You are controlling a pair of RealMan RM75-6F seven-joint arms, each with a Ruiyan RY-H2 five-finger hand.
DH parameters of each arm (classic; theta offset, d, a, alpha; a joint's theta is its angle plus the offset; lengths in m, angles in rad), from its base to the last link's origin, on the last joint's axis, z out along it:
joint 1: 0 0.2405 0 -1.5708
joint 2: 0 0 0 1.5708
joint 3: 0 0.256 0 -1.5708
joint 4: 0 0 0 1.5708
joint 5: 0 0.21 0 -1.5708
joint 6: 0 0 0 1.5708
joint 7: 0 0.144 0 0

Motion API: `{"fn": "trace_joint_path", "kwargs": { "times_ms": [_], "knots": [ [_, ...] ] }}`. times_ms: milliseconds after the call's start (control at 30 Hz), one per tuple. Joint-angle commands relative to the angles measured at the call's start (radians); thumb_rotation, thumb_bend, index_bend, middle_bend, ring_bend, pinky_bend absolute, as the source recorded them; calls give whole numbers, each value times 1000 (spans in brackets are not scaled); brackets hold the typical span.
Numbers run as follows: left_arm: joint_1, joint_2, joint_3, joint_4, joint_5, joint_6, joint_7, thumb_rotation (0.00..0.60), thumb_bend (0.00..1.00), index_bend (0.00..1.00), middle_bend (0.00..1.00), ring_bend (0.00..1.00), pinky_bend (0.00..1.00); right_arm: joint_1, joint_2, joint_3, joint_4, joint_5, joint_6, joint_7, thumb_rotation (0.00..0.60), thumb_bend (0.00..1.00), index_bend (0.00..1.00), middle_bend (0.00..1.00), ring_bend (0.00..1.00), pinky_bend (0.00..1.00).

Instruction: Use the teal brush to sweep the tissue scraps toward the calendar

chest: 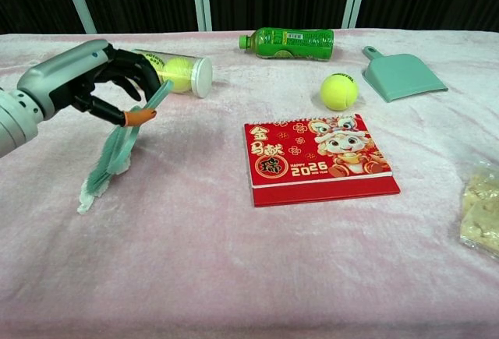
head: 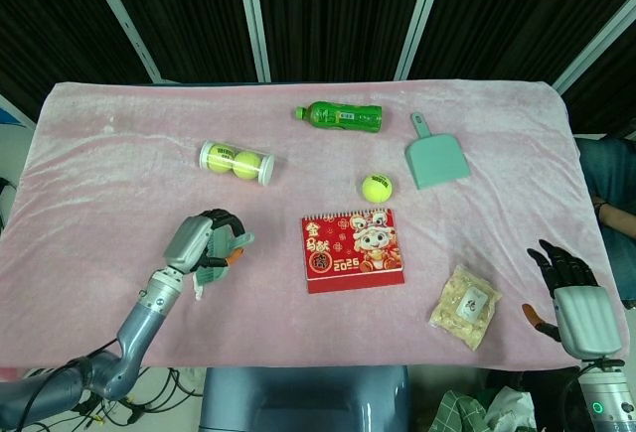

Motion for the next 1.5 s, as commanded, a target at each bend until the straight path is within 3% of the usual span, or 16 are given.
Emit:
{"fn": "trace_joint_path", "kwargs": {
  "times_ms": [33, 233, 400, 567, 667, 767, 1133, 1500],
  "knots": [
    [-31, -48, -27, 39, 78, 71, -108, 600, 402, 625, 633, 307, 349, 0, 0, 1, 0, 1, 1, 0, 600, 146, 176, 87, 123, 176],
    [-52, -100, -41, 67, 127, 143, -236, 600, 401, 626, 639, 312, 362, 0, 0, 0, 0, 1, 0, -1, 600, 146, 176, 87, 123, 176],
    [-46, -85, -45, 22, 149, 194, -309, 600, 401, 636, 656, 312, 366, -1, -2, 1, 1, 3, 2, -4, 600, 146, 176, 87, 123, 176],
    [-42, -5, -37, -10, 172, 199, -235, 600, 402, 640, 661, 312, 358, -1, -3, 2, 0, 4, 2, -7, 600, 148, 177, 87, 123, 176],
    [-24, 139, -1, -60, 116, 88, -104, 600, 402, 641, 660, 312, 356, -3, -5, 3, -2, 7, 5, -11, 600, 148, 178, 87, 123, 176],
    [-14, 179, 12, -107, 80, 48, -107, 600, 402, 640, 659, 316, 362, -3, -6, 3, -3, 7, 4, -14, 600, 148, 178, 87, 123, 176],
    [13, 86, 69, 11, 107, 69, -240, 600, 402, 649, 659, 324, 382, -6, -7, 5, -4, 11, 8, -17, 600, 148, 178, 87, 123, 176],
    [-3, 8, 81, 97, 140, 81, -248, 600, 402, 651, 663, 324, 381, -6, -6, 5, -5, 12, 7, -12, 600, 148, 178, 87, 123, 176]
  ]
}}
